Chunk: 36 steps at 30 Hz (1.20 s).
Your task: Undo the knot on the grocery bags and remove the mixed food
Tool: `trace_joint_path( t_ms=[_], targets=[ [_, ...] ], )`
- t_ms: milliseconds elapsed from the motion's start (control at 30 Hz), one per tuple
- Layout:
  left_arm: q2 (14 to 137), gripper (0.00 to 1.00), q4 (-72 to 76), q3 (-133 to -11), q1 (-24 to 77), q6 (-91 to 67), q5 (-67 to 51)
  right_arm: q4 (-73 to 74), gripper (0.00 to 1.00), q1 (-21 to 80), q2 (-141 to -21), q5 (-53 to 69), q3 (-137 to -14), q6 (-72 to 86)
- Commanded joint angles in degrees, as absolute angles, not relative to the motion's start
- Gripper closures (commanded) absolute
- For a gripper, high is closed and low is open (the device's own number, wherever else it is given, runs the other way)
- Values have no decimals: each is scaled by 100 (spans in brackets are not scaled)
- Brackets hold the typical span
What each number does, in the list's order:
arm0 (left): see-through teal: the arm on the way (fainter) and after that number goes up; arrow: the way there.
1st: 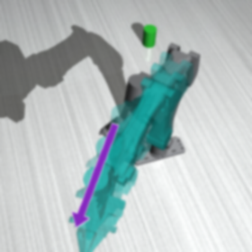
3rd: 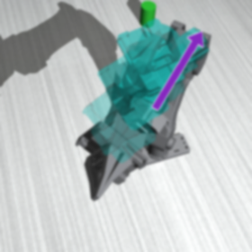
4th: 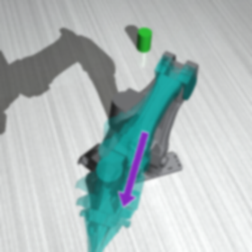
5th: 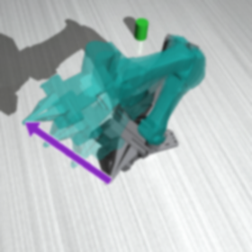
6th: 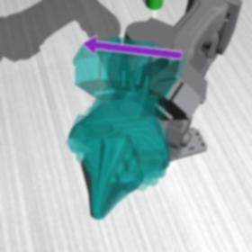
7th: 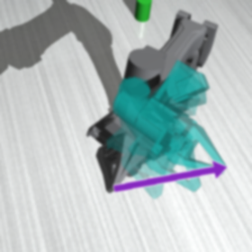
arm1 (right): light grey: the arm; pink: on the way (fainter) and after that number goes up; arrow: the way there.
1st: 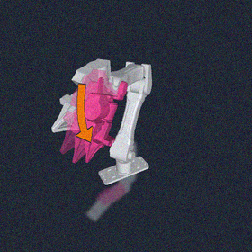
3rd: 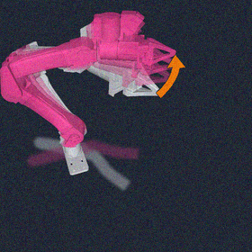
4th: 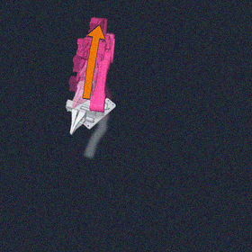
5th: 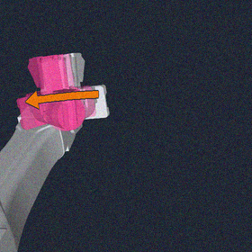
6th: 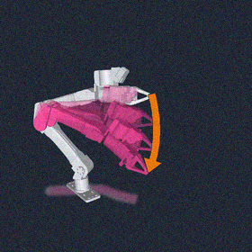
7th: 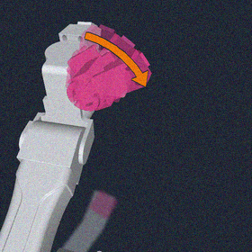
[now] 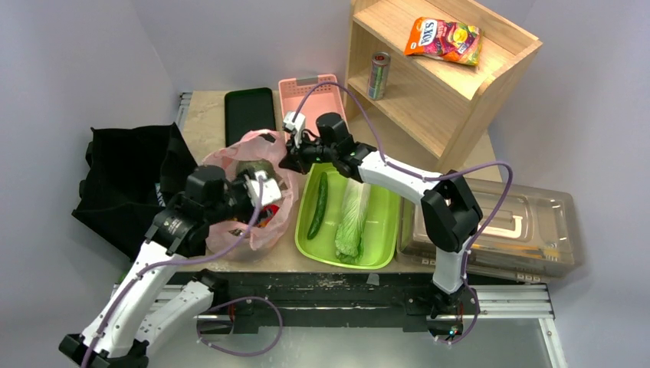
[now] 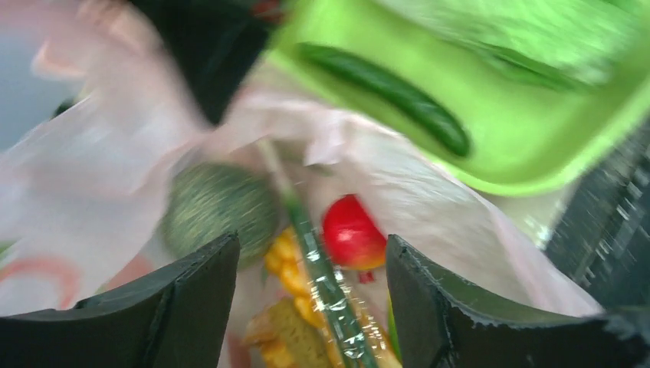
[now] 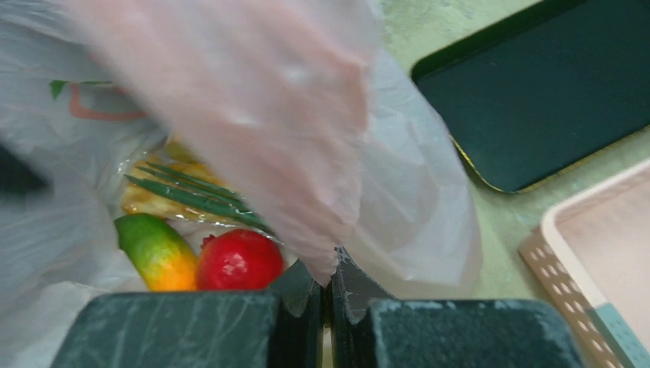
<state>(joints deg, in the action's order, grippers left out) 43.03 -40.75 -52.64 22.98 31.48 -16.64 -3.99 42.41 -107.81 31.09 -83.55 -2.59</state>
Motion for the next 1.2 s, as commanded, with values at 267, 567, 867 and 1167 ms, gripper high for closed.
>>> trace_joint_path(
  t_ms=[267,567,867,1167],
  targets=[
    [4152,40,-5872,-4044,3548,5593,-1761,-303,100,4784,-10310,3137,-7977,-1343],
    [4303,26,-4647,-5520,2551,2600,-2457,-245,100,4838,-10362,3078,-7840,-1526],
    [5186,36,-3903,-4983,2146,3549,-2194,-256,100,4843,-10389,3092,-7792,-1487],
    [5907,18,-3165,-3986,2113,6144,-2456,-357,100,4834,-10402,3149,-7707,-1252]
  ],
)
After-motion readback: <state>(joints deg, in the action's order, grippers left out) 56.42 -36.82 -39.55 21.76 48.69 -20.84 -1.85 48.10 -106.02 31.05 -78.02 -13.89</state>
